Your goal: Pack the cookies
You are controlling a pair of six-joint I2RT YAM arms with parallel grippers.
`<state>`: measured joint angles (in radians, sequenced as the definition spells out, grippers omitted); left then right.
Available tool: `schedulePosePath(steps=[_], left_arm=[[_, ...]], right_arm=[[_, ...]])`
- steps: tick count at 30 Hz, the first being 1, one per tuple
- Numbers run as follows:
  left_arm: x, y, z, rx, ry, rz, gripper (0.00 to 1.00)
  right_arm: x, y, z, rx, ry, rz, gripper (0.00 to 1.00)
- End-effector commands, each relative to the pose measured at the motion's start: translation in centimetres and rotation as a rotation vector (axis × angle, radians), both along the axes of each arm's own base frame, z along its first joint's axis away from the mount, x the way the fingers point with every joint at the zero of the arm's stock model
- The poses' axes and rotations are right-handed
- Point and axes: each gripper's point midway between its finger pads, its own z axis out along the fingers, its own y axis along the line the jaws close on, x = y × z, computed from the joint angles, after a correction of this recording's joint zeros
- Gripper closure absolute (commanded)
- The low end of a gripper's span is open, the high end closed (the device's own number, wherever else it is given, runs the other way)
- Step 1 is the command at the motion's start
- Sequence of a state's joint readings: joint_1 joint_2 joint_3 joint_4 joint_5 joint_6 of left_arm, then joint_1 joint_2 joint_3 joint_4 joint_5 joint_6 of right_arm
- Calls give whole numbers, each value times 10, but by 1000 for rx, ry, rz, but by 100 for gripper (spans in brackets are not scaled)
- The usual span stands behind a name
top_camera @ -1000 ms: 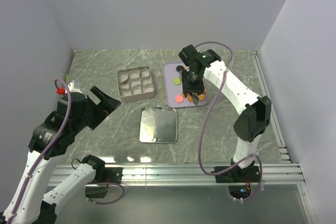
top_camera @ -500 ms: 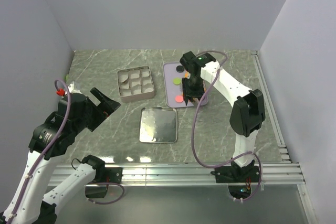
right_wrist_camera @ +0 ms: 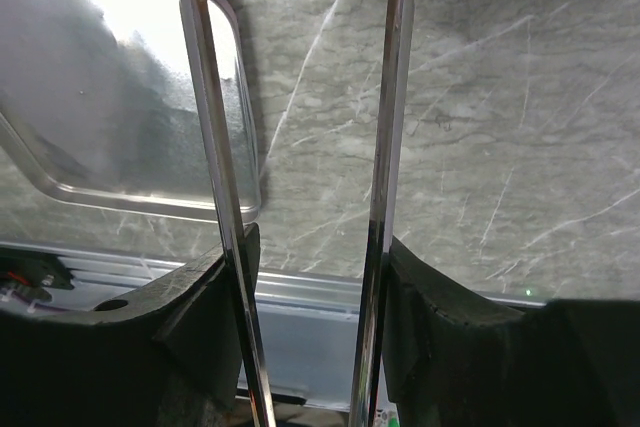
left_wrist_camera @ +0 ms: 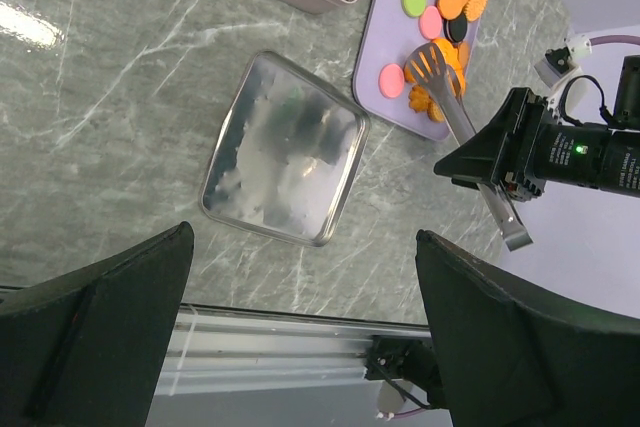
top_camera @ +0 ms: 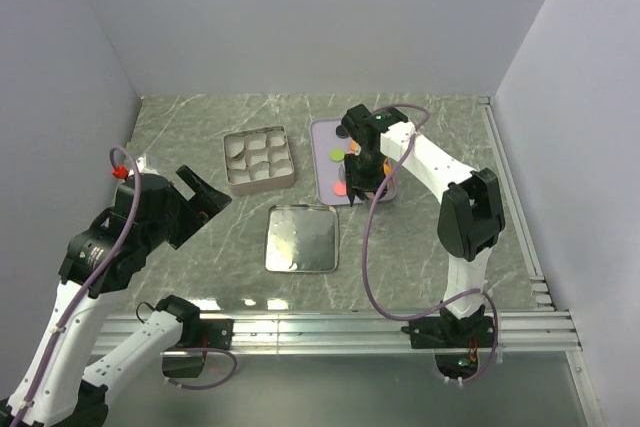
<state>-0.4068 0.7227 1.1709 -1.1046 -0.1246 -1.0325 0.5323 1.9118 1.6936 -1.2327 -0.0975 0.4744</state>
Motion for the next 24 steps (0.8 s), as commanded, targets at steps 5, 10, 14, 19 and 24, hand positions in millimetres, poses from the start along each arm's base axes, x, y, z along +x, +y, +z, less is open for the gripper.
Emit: schedulePosePath(steps=[5, 10, 14, 19, 24], left_arm=[[-1, 4, 13, 12, -46, -5, 1], [-1, 5, 14, 17, -47, -3, 1], [-1, 6, 13, 19, -48, -1, 1], [1, 3, 13, 17, -45, -11, 1], [2, 3, 13, 22, -45, -10, 1]], right_arm=[[8, -3, 0, -35, -41, -16, 45], [10, -5, -2, -58, -38, -21, 45], [9, -1, -6, -42, -27, -22, 45], [7, 4, -14, -40, -1, -12, 45], [3, 2, -24, -53, 20, -10, 45]])
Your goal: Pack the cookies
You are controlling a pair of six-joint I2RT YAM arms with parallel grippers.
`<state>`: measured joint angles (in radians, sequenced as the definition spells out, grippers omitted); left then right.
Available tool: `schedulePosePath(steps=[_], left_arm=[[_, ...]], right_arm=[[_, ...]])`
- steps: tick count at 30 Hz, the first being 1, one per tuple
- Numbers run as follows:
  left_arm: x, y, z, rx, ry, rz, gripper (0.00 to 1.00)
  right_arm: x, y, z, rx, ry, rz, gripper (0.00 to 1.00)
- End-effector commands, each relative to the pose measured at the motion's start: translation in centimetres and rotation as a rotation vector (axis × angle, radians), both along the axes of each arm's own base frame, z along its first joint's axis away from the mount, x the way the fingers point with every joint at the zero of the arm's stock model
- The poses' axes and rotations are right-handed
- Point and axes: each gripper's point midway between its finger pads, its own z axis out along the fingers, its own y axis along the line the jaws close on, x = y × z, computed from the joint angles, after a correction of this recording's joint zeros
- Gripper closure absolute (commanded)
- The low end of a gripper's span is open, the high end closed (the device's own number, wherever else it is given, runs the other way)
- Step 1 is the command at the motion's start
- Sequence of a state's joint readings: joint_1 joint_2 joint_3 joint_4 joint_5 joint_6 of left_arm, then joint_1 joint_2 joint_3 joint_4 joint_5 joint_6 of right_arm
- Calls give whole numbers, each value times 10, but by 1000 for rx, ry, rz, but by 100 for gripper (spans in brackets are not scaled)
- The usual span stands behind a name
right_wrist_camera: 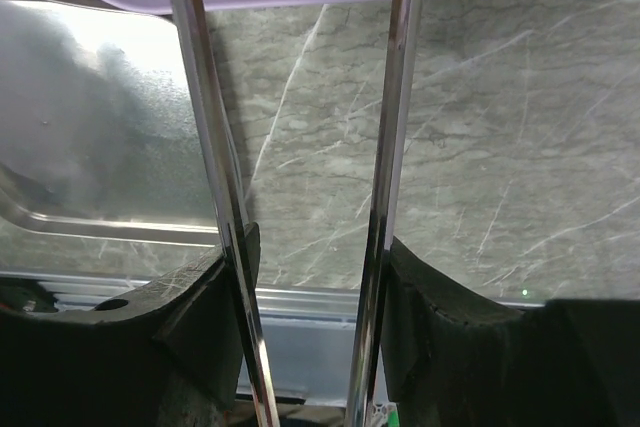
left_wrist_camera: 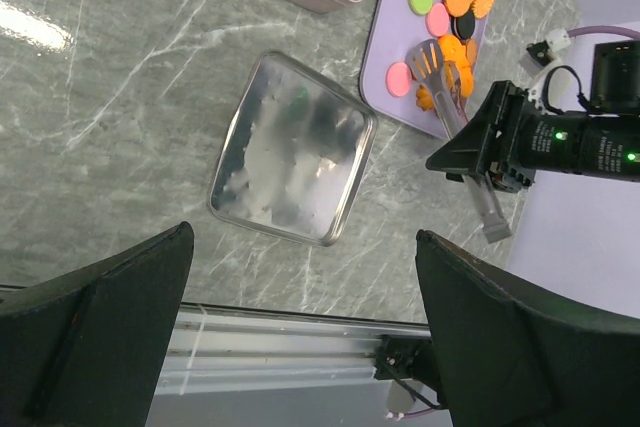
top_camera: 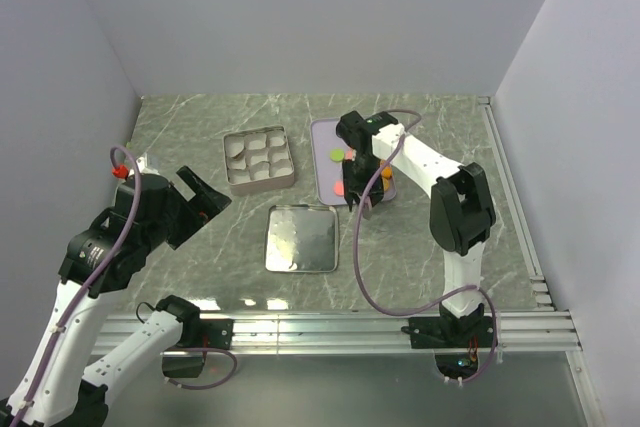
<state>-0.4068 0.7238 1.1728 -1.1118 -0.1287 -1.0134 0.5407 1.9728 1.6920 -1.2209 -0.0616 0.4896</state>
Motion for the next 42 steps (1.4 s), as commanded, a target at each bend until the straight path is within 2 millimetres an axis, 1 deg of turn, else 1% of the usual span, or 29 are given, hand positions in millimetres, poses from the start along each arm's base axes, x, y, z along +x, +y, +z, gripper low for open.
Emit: schedulePosePath(steps=[1, 5, 7, 10, 13, 14, 16, 17, 19, 20, 21, 22, 23, 25, 26, 27, 29, 31, 32, 33, 35, 36, 37, 38, 39, 41, 42], left_arm=[[3, 1, 15, 0, -48, -2, 0], [3, 2, 14, 5, -44, -3, 1], [3, 2, 15, 7, -46, -7, 1], [3, 3, 17, 13, -46, -6, 1], [3, 4, 19, 15, -52, -4, 1], [2, 4, 20, 16, -54, -2, 1], [1, 6, 20, 18, -55, 3, 1], [0, 6, 21, 17, -59, 3, 1], [-1, 8, 22, 18, -65, 9, 1], [-1, 8, 24, 16, -70, 8, 1], [-2, 8, 26, 13, -76, 9, 0], [-2, 9, 27, 13, -79, 11, 1], [-3, 10, 29, 14, -86, 13, 1], [-5, 13, 32, 19, -93, 27, 1], [-6, 15, 31, 24, -89, 30, 1], [-7, 16, 33, 24, -92, 36, 1], [-9, 19, 36, 29, -97, 42, 1], [-10, 20, 38, 29, -103, 44, 1], [-11, 20, 39, 31, -102, 43, 1], [-12, 21, 39, 34, -98, 42, 0], [-13, 21, 41, 33, -96, 39, 0], [-14, 21, 41, 35, -92, 36, 0], [-15, 20, 43, 34, -93, 32, 0], [-16, 20, 44, 32, -94, 31, 0], [-17, 20, 45, 29, -91, 26, 1], [-18, 19, 48, 28, -94, 23, 0], [-18, 19, 49, 25, -94, 22, 0]], right_arm=[[0, 5, -4, 7, -8, -2, 46], [2, 6, -9, 7, -4, -13, 49], [3, 7, -8, 1, -4, -10, 53], [4, 7, -5, 1, -9, -11, 58], [7, 8, 3, 5, -21, -16, 60], [11, 10, 9, 14, -38, -18, 60], [12, 12, 19, 25, -46, -18, 60], [19, 18, 31, 45, -77, -16, 60], [20, 22, 42, 59, -83, -6, 60], [27, 29, 56, 87, -119, -1, 60], [28, 31, 59, 91, -116, 4, 61], [29, 37, 65, 118, -120, 12, 61], [34, 43, 76, 148, -145, 17, 61], [35, 57, 84, 208, -149, 32, 61], [39, 65, 95, 246, -171, 36, 61], [42, 72, 99, 277, -180, 48, 61], [43, 93, 114, 367, -198, 80, 61], [48, 111, 118, 427, -204, 100, 61], [48, 120, 125, 470, -208, 114, 61], [52, 129, 122, 489, -204, 121, 61], [55, 139, 125, 537, -204, 129, 61], [61, 147, 123, 563, -213, 128, 61], [64, 151, 122, 580, -213, 127, 60], [66, 156, 124, 603, -214, 118, 61], [71, 165, 124, 638, -220, 125, 61], [76, 173, 127, 675, -225, 108, 60], [82, 180, 125, 702, -229, 110, 60]])
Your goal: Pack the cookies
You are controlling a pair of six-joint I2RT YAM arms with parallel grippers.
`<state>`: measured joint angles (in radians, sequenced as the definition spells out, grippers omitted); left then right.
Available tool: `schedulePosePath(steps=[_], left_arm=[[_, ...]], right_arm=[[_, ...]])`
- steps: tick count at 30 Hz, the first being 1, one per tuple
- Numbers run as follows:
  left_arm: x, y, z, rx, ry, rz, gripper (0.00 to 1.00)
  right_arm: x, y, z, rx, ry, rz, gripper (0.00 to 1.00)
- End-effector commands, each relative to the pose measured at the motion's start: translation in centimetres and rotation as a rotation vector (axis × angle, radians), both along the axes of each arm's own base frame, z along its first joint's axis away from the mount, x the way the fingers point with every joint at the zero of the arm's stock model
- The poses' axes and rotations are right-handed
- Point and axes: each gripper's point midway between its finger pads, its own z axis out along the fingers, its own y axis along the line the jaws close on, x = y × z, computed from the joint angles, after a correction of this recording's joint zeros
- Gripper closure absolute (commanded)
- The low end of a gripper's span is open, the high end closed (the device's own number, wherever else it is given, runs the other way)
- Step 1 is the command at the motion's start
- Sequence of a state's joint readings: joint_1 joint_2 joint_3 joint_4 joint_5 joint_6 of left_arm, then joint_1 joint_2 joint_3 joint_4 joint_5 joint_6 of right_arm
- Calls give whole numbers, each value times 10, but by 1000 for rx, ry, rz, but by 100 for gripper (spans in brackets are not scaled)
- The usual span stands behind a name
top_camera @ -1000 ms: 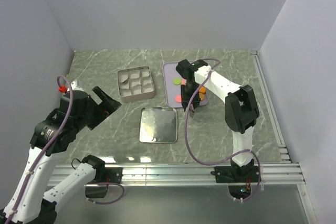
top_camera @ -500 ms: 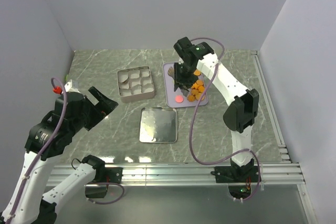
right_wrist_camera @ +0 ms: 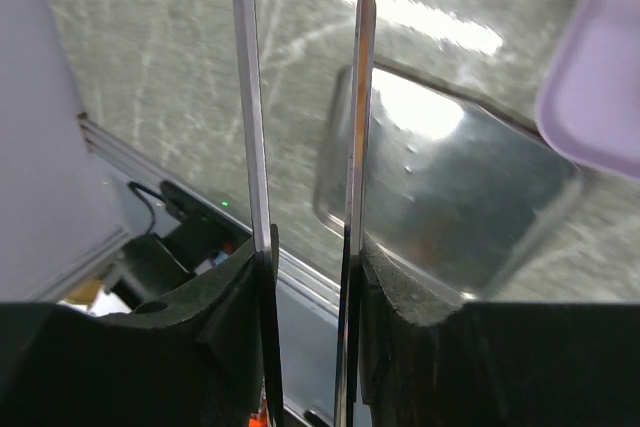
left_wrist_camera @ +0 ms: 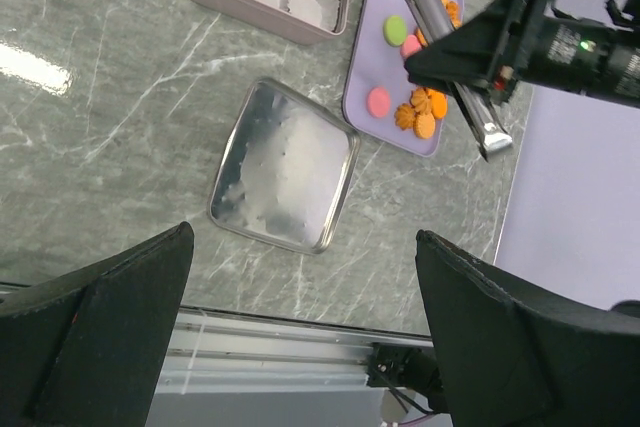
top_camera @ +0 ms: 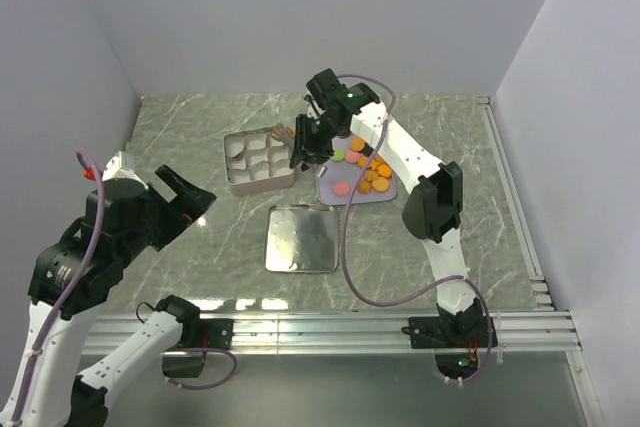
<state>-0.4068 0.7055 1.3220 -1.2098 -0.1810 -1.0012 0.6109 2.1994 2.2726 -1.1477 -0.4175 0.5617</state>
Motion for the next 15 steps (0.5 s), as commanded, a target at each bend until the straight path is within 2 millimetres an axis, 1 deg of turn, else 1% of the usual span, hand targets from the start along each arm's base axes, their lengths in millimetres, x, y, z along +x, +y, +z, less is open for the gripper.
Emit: schedulePosePath(steps=[1, 2, 4, 5, 6, 8, 11, 15], left_arm=[[-4, 2, 9, 19, -6, -14, 1], [-4, 3, 9, 20, -3, -14, 1], [-6, 3, 11, 19, -3, -13, 1], [-7, 4, 11, 22, 3, -12, 0], [-7, 4, 11, 22, 4, -10, 0], [-10, 6, 12, 27, 9, -6, 0], [-12, 10, 15, 36, 8, 5, 1], [-14, 16, 19, 55, 6, 26, 1]], right_arm=[[21, 35, 35, 192, -82, 8, 60], [25, 39, 37, 209, -84, -3, 60], [33, 46, 34, 232, -88, -7, 60], [35, 50, 36, 246, -91, -13, 60], [40, 53, 32, 251, -92, -19, 60], [45, 55, 29, 260, -85, -35, 60], [54, 54, 17, 246, -77, -65, 59], [64, 48, 10, 233, -80, -95, 58]])
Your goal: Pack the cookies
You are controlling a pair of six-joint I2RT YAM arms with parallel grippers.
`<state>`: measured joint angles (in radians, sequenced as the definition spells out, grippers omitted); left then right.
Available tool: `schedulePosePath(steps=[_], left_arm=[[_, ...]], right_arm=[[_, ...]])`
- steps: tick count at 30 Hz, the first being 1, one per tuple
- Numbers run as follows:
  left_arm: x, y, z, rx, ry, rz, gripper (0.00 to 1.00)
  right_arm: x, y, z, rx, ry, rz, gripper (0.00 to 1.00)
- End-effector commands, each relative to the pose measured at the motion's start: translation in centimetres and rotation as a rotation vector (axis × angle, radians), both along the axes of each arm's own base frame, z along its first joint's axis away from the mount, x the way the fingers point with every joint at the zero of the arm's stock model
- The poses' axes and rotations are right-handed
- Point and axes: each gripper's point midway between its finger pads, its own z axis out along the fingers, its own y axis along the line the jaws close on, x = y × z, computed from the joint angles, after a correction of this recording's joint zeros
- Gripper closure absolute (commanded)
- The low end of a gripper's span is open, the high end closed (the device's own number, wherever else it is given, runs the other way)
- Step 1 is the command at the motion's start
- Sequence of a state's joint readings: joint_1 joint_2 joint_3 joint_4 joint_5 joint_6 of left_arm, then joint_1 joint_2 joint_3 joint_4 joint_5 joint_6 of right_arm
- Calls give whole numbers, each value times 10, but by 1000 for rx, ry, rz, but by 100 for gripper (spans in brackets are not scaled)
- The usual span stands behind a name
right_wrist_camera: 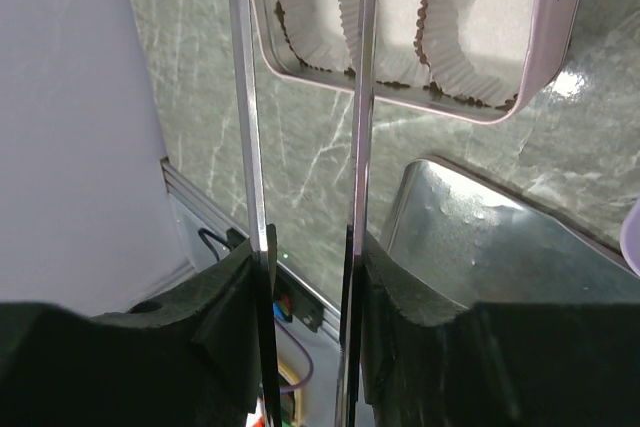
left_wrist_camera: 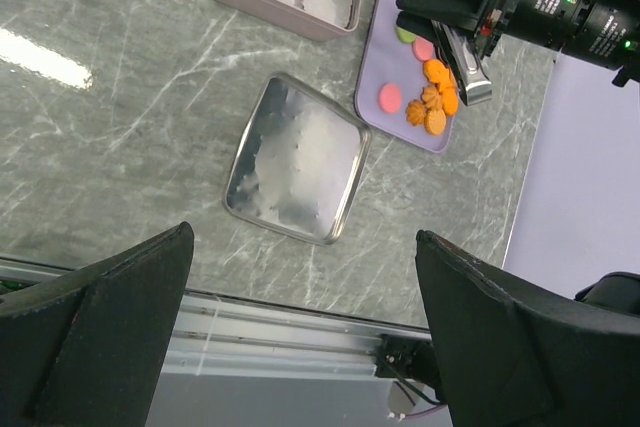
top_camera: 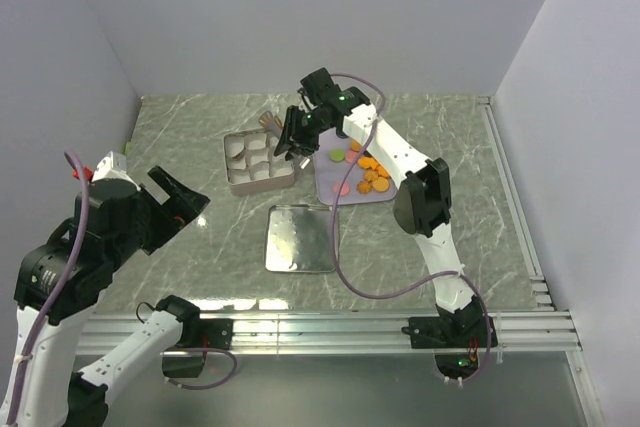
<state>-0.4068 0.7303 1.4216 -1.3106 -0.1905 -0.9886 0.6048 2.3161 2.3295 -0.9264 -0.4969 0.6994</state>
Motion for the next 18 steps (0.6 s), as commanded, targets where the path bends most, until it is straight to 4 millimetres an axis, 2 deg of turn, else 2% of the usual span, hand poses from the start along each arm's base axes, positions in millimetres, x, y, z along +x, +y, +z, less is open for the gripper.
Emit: schedulePosePath(steps=[1, 12, 18], left_arm=[[-1, 9, 8, 31, -14, 25, 1], [3, 10, 9, 54, -18, 26, 0], [4, 10, 9, 48, -22, 29, 1]], right_arm=[[22, 3, 19, 61, -70, -33, 57], [26, 2, -4, 44, -25, -42, 51], [29, 1, -3, 45, -27, -52, 50]])
